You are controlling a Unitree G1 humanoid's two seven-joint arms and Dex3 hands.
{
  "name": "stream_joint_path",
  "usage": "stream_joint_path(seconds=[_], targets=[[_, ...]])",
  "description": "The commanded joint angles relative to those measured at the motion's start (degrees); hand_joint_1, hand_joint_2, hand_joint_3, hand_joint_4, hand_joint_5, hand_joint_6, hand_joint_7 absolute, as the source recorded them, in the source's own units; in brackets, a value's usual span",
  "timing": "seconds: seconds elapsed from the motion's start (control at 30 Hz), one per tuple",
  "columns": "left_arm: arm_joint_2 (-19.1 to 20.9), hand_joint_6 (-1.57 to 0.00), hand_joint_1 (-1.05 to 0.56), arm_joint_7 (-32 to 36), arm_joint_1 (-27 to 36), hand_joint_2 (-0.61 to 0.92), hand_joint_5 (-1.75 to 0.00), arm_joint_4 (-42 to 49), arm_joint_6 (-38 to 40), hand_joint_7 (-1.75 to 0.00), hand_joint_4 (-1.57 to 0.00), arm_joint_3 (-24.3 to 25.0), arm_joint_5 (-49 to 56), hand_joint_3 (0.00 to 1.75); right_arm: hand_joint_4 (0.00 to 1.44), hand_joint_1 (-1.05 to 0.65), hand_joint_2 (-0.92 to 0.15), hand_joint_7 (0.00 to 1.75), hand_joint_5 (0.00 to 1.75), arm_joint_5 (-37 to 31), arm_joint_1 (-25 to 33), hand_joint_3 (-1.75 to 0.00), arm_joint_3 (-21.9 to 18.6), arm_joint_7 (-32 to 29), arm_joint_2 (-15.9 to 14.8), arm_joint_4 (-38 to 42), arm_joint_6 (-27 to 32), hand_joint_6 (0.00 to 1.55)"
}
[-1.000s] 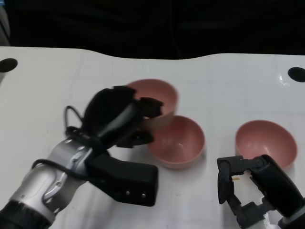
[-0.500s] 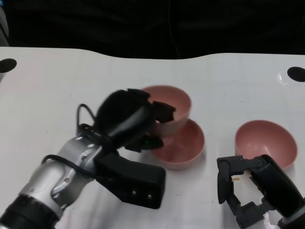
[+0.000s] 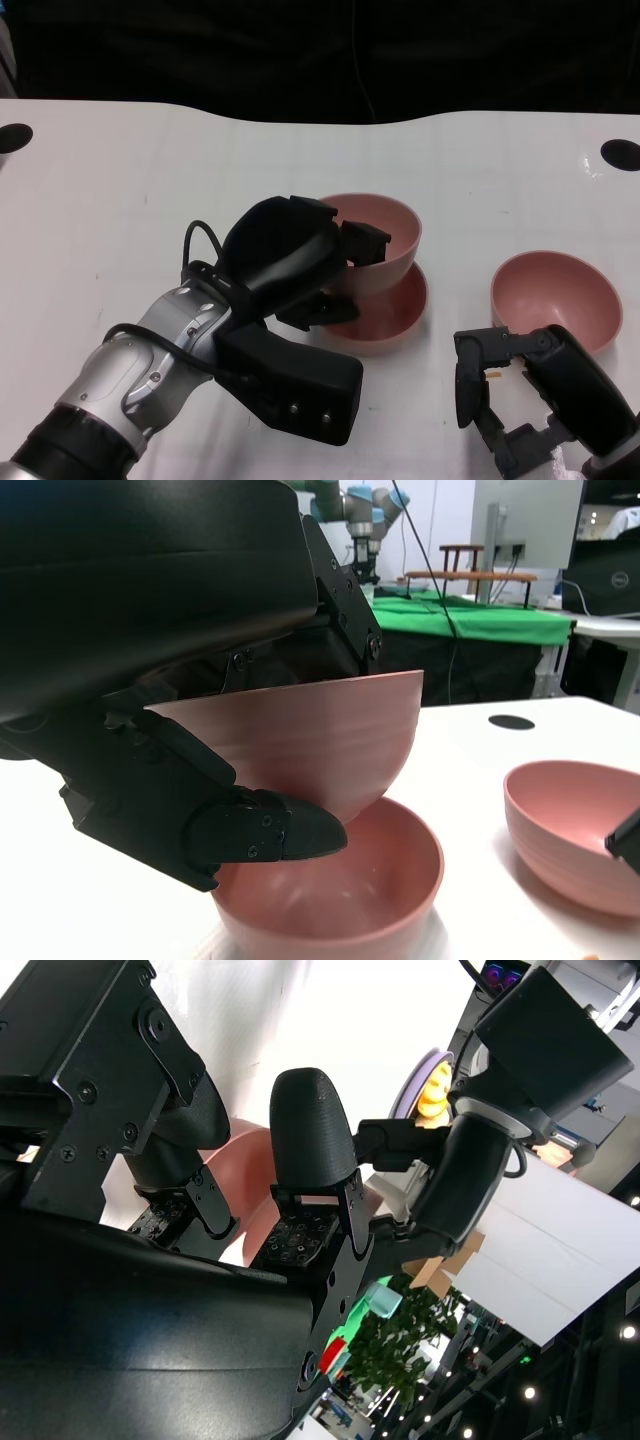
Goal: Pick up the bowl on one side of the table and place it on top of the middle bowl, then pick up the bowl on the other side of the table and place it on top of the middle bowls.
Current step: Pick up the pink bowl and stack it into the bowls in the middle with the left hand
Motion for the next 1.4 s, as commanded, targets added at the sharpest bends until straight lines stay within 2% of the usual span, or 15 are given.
stream_joint_path(seconds=[0.03,0.17,0.4,0.73,0.8,0.83,0.87,0.9,0.93,1.17,1.2,1.23,1.27,1.3,1.4], targets=[[-0.38,-0.81,-0.26,-0.31,-1.44,0.71,-1.75,2.0,-0.52,-1.33,-0.83,-0.36,-0.34,0.75,1.04,0.2,-0.08,1.46,1.75,1.28,0.35,-1.75,-0.05,0.42,-0.45,-0.28,-0.07,0.93],[-2.32,-0.78,-0.26,-0.84,-2.43,0.69,-1.74,5.28,-1.71,-1.39,-0.8,-0.96,-1.54,0.77,1.04,0.22,-0.09,1.46,1.75,1.47,0.04,-1.75,-0.03,0.59,-0.32,0.3,-0.35,0.93],[-3.14,-0.76,-0.27,-1.7,-3.11,0.7,-1.75,7.38,-1.39,-1.44,-0.81,-1.62,-1.4,0.8,1.04,0.22,-0.09,1.46,1.75,1.94,0.06,-1.75,0.11,0.94,-0.4,-0.04,0.37,0.93],[-3.92,-0.78,-0.25,-2.7,-3.8,0.7,-1.62,10.36,-0.48,-1.31,-0.8,-2.32,-1.43,0.76,1.04,0.24,-0.09,1.46,1.75,1.85,0.27,-1.75,0.16,0.9,-0.32,-0.23,0.3,0.93],[-3.7,-0.78,-0.26,-2.91,-4.06,0.74,-1.38,10.86,-0.21,-1.11,-0.81,-2.72,-0.86,0.68,1.04,0.25,-0.09,1.46,1.75,1.85,0.3,-1.75,0.2,0.9,-0.3,-0.26,0.33,0.93],[-3.55,-0.79,-0.28,-2.97,-4.2,0.81,-1.16,11.05,-0.06,-0.87,-0.83,-2.99,-0.4,0.54,1.04,0.25,-0.09,1.46,1.75,1.88,0.31,-1.75,0.22,0.92,-0.3,-0.24,0.34,0.93],[-3.05,-0.82,-0.29,-2.52,-4.34,0.86,-1.04,10.77,0.28,-0.72,-0.84,-3.76,1.16,0.43,1.04,0.25,-0.09,1.46,1.75,1.81,0.25,-1.75,0.22,0.86,-0.3,-0.11,0.16,0.93],[-2.7,-0.76,-0.33,-2.17,-4.43,0.9,-0.85,10.53,0.55,-0.46,-0.74,-4.32,2.26,0.35,1.03,0.25,-0.08,1.47,1.75,1.75,0.21,-1.75,0.22,0.81,-0.3,-0.03,0.02,0.93],[-2.5,-0.74,-0.34,-1.9,-4.47,0.91,-0.78,10.34,0.72,-0.36,-0.71,-4.65,2.94,0.33,1.03,0.25,-0.08,1.47,1.75,1.71,0.18,-1.75,0.22,0.77,-0.3,0.03,-0.07,0.93],[-2.34,-0.72,-0.37,-1.66,-4.49,0.92,-0.65,10.11,1.08,-0.18,-0.65,-5.0,3.94,0.3,1.03,0.25,-0.08,1.47,1.75,1.67,0.15,-1.75,0.25,0.71,-0.31,0.1,-0.16,0.93],[-1.56,-0.62,-0.43,-2.12,-3.8,0.92,-0.59,8.18,3.61,-0.15,-0.52,-6.44,7.35,0.33,1.03,0.25,-0.08,1.47,1.75,1.59,0.17,-1.75,0.25,0.71,-0.36,0.05,-0.12,0.93],[-0.96,-0.4,-0.56,-2.36,-3.08,0.92,-0.45,6.56,5.73,-0.09,-0.27,-7.57,10.04,0.41,1.02,0.24,-0.08,1.47,1.75,1.57,0.15,-1.75,0.27,0.75,-0.41,0.09,-0.22,0.93],[-0.54,-0.29,-0.64,-2.56,-2.51,0.92,-0.34,5.3,7.35,-0.05,-0.14,-8.36,11.95,0.46,1.02,0.23,-0.08,1.47,1.75,1.56,0.14,-1.75,0.28,0.78,-0.45,0.13,-0.3,0.93],[-0.3,-0.21,-0.7,-2.85,-1.91,0.92,-0.26,4.22,8.43,-0.03,-0.06,-8.7,12.84,0.5,1.02,0.23,-0.08,1.48,1.75,1.61,0.22,-1.75,0.29,0.77,-0.42,0.03,-0.18,0.93],[-0.04,-0.12,-0.77,-3.67,-0.78,0.92,-0.17,2.27,9.95,-0.01,-0.01,-8.72,12.84,0.58,1.02,0.23,-0.09,1.48,1.75,1.86,0.31,-1.75,0.33,0.82,-0.36,-0.09,-0.11,0.93]])
